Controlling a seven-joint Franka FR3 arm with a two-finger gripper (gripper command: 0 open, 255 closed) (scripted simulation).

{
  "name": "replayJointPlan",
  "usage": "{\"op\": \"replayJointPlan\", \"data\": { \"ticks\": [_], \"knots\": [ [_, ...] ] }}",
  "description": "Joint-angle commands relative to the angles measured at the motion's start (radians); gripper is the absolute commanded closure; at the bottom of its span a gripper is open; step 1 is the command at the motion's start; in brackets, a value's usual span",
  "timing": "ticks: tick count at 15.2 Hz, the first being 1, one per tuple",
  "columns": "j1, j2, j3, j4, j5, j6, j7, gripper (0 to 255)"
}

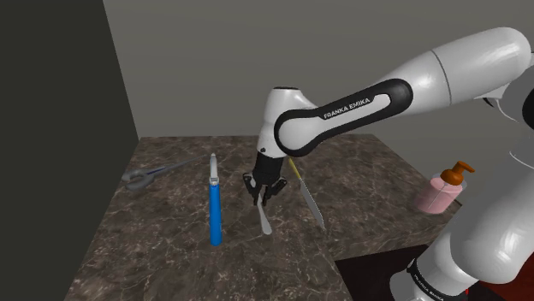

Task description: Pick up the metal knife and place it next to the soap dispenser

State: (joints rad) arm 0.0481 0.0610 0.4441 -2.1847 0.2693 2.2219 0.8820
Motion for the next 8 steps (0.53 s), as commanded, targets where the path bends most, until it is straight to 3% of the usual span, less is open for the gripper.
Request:
{"op": "replayJointPlan", "data": {
  "ticks": [1,8],
  "knots": [
    [-0.002,-0.015,-0.001,0.012,0.003,-0.027,0.001,255],
    [-0.007,-0.063,-0.005,0.059,0.011,-0.119,0.01,255]
  ]
}}
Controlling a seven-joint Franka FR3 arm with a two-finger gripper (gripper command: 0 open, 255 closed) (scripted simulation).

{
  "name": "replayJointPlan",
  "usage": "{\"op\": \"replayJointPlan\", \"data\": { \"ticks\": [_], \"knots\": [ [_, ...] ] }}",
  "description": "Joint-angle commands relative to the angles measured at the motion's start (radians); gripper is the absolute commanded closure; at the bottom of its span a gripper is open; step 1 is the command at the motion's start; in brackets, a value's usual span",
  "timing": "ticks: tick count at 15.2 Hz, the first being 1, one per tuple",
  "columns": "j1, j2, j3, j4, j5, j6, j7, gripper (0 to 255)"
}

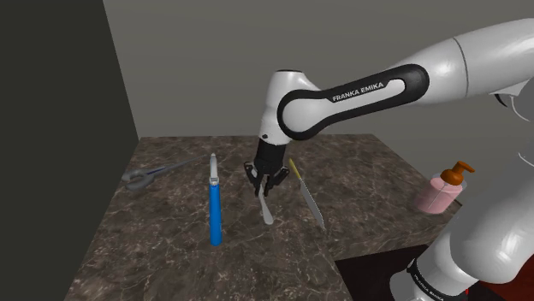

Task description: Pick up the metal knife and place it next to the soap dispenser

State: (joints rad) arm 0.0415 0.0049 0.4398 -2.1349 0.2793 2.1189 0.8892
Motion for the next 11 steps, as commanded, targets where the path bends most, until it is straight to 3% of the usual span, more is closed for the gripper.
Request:
{"op": "replayJointPlan", "data": {
  "ticks": [1,11],
  "knots": [
    [-0.001,-0.013,-0.001,0.017,0.001,-0.029,0.004,255],
    [-0.007,-0.059,-0.009,0.105,0.005,-0.16,0.021,255]
  ]
}}
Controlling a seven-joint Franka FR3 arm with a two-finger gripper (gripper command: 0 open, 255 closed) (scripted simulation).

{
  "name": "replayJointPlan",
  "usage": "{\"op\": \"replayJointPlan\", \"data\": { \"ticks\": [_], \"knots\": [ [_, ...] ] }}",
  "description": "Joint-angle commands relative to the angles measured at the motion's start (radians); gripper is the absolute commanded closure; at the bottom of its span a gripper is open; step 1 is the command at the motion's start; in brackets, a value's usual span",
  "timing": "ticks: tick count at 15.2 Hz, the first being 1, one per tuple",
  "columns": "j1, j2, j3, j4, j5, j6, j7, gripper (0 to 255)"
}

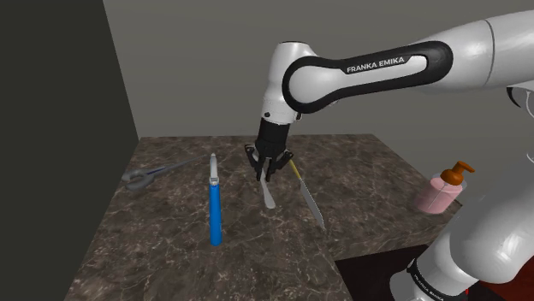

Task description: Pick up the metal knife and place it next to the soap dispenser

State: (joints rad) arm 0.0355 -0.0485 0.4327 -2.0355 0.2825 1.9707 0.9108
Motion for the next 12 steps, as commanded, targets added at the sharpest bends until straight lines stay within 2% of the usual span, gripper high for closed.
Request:
{"op": "replayJointPlan", "data": {
  "ticks": [1,12],
  "knots": [
    [-0.002,-0.009,-0.002,0.015,0.001,-0.025,0.002,255],
    [-0.007,-0.032,-0.01,0.139,-0.002,-0.168,0.028,255]
  ]
}}
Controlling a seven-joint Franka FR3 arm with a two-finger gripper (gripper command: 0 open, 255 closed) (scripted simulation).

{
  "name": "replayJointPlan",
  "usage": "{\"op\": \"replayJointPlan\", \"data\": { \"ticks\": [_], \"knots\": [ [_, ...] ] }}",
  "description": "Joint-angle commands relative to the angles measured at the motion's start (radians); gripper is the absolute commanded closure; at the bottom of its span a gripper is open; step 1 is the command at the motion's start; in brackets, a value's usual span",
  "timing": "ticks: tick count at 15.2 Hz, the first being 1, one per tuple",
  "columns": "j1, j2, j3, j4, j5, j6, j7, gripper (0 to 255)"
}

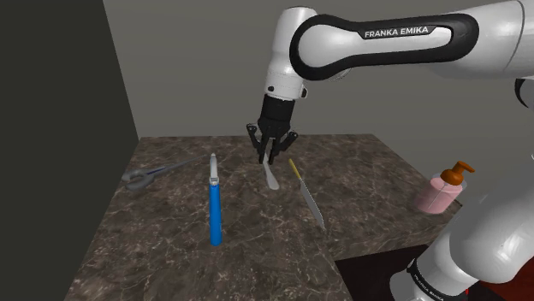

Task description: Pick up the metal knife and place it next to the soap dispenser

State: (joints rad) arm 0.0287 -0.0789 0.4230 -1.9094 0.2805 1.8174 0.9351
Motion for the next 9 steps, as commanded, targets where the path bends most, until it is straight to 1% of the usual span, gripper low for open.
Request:
{"op": "replayJointPlan", "data": {
  "ticks": [1,9],
  "knots": [
    [-0.001,-0.002,-0.001,0.025,-0.001,-0.027,0.006,255],
    [-0.003,0.001,-0.005,0.135,-0.008,-0.132,0.03,255]
  ]
}}
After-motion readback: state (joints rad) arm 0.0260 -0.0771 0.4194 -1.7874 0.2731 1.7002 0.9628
